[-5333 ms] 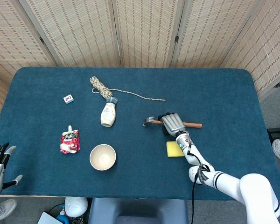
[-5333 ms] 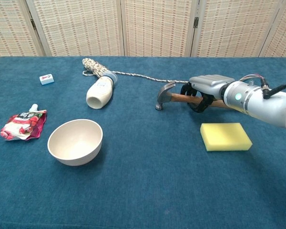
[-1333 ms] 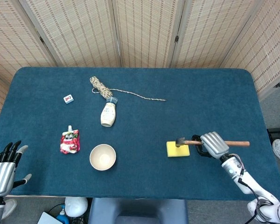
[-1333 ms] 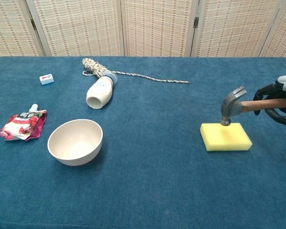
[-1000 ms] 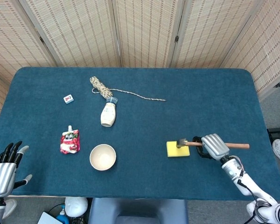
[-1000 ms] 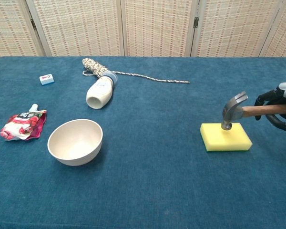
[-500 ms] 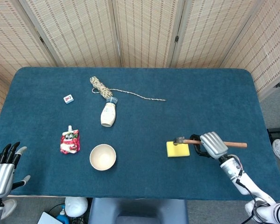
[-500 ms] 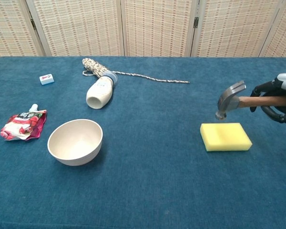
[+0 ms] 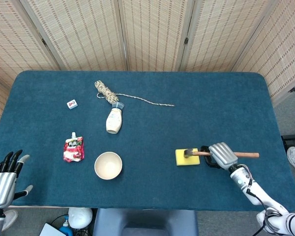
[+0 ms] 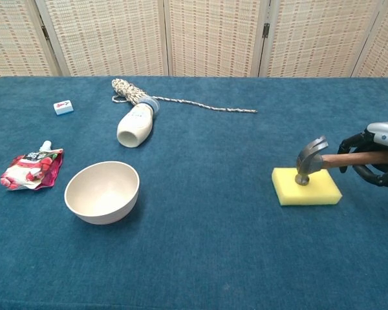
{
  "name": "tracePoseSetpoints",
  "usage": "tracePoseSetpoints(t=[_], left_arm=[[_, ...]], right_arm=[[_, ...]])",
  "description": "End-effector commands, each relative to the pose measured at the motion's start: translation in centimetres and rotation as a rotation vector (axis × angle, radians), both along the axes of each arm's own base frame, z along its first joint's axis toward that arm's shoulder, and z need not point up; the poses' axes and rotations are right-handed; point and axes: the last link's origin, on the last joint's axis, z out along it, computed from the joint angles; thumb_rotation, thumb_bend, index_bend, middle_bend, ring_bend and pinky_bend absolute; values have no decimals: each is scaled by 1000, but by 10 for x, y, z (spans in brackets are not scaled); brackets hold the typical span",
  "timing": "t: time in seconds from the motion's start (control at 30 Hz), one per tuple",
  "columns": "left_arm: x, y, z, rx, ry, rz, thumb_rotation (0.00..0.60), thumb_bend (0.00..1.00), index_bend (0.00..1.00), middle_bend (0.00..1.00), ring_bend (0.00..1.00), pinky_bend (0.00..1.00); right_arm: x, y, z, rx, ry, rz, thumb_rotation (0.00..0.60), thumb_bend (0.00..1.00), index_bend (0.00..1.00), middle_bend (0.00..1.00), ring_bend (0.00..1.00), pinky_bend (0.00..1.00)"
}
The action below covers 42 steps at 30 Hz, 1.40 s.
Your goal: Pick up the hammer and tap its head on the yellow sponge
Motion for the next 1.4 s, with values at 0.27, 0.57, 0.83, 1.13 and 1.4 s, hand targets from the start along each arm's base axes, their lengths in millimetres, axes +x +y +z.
tracePoseSetpoints(t=[0.27, 0.57, 0.83, 1.13, 1.4], left_arm=[[0, 1, 2, 8, 0, -2, 600, 144, 185, 97, 49, 232], [2, 2, 0, 8, -4, -8, 600, 144, 185, 97, 49, 232], [4, 6, -2, 1, -6, -17, 600, 144, 185, 97, 49, 232], [-1, 4, -1, 2, -1, 4, 600, 144, 185, 97, 49, 232], [-7, 3, 1, 12, 3, 26, 600, 144, 185, 97, 49, 232]], right_arm=[[16, -10, 15, -82, -105, 9, 600, 846, 807, 910, 933, 846], [32, -39, 13, -153, -191, 11, 600, 834, 807, 899, 933, 846], [57, -74, -28, -133, -256, -23, 600, 713, 786, 787, 817, 813], [77, -102, -72, -95, -307, -59, 600, 402, 423, 433, 402, 481], [75, -111, -68, -86, -268, -66, 600, 66, 0, 0, 1, 88]])
